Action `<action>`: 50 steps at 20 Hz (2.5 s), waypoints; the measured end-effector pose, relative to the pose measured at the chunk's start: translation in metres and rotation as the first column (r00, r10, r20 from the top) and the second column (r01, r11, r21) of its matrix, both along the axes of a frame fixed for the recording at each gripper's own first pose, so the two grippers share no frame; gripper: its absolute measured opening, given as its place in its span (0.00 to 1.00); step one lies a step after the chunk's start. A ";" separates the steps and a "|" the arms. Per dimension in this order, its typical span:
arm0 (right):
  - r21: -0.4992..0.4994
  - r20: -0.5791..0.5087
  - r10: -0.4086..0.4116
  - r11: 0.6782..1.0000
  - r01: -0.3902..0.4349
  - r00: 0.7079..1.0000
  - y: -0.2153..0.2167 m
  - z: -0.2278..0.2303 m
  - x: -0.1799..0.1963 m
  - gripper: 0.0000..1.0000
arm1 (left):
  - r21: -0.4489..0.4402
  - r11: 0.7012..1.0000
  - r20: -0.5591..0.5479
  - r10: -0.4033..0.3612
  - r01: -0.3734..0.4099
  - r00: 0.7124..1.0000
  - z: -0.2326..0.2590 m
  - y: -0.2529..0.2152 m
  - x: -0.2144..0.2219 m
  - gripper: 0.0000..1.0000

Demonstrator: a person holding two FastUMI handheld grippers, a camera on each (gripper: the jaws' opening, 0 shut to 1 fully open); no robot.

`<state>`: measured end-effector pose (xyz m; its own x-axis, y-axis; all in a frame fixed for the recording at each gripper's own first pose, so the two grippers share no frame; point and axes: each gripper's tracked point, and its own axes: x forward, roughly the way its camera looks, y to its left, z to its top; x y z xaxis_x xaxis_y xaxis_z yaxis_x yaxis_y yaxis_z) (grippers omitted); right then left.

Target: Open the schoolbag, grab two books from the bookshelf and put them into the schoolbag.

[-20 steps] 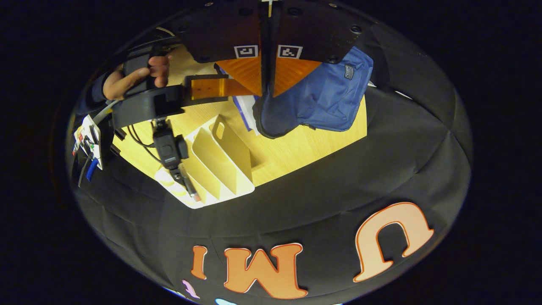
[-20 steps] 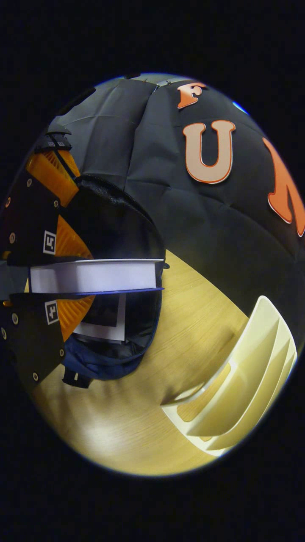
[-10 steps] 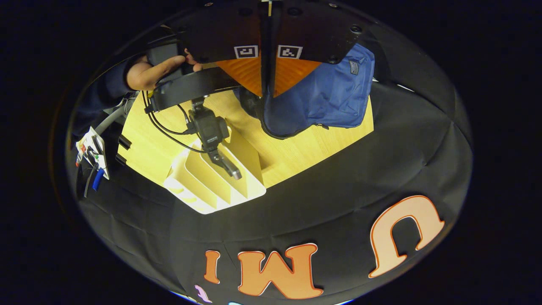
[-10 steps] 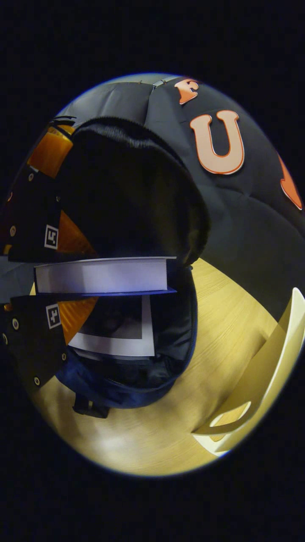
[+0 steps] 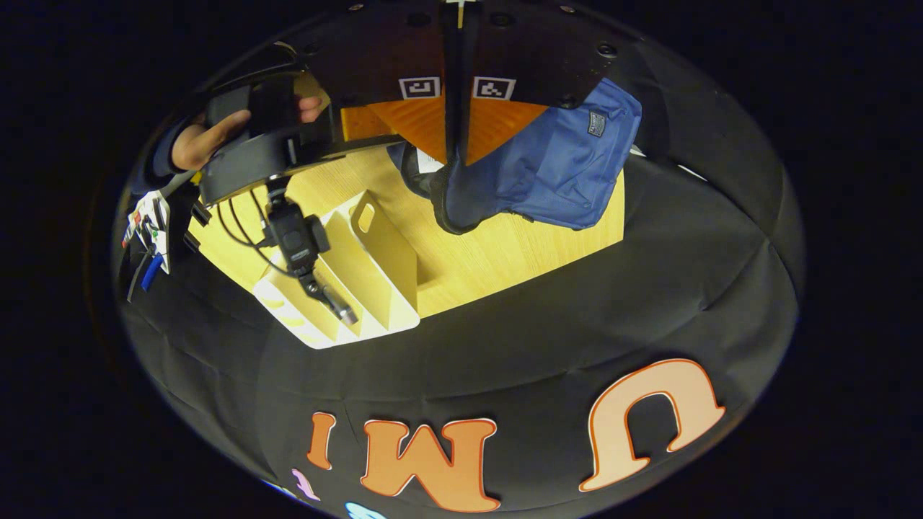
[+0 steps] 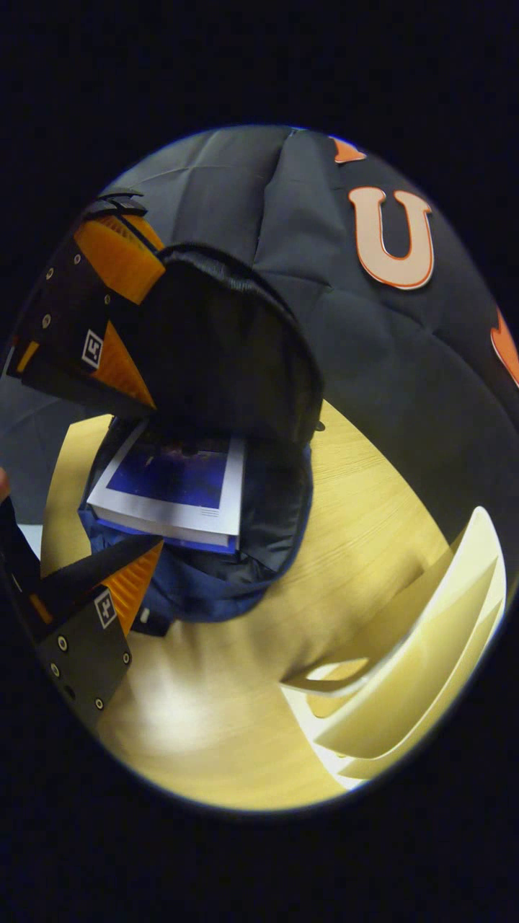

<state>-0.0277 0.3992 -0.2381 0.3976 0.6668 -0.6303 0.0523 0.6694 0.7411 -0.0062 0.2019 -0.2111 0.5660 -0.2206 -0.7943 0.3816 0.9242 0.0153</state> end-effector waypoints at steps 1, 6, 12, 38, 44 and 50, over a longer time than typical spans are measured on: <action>-0.012 0.007 0.000 1.000 0.000 1.000 -0.008 0.002 0.002 0.95 | -0.007 1.000 -0.002 0.009 -0.009 1.000 0.000 0.000 -0.001 0.02; -0.038 0.060 -0.032 0.999 0.034 0.998 -0.050 0.020 0.012 0.96 | 0.005 1.000 -0.017 0.029 -0.029 0.999 -0.011 -0.006 -0.006 0.02; -0.113 0.176 -0.099 0.986 0.120 0.979 -0.126 0.047 0.037 0.96 | -0.007 0.998 -0.079 0.055 -0.056 0.995 -0.042 -0.033 -0.016 0.06; -0.339 0.723 -0.066 0.833 0.438 0.687 -0.329 0.170 0.074 0.97 | -0.228 0.947 0.309 0.289 -0.225 0.906 0.075 -0.145 0.032 0.97; -0.340 0.818 -0.044 0.767 0.544 0.574 -0.362 0.212 0.068 0.96 | -0.281 0.945 0.523 0.297 -0.167 0.799 0.142 -0.178 0.046 0.96; -0.308 0.883 -0.022 0.727 0.613 0.469 -0.376 0.249 0.048 0.97 | -0.384 0.912 0.622 0.372 -0.145 0.689 0.191 -0.173 0.031 0.94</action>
<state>0.0205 0.0227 0.0104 0.9960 0.0441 -0.0782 -0.0359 0.9940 0.1031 0.0246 0.0289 -0.0204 0.9861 -0.1290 -0.1043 0.1178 0.9872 -0.1073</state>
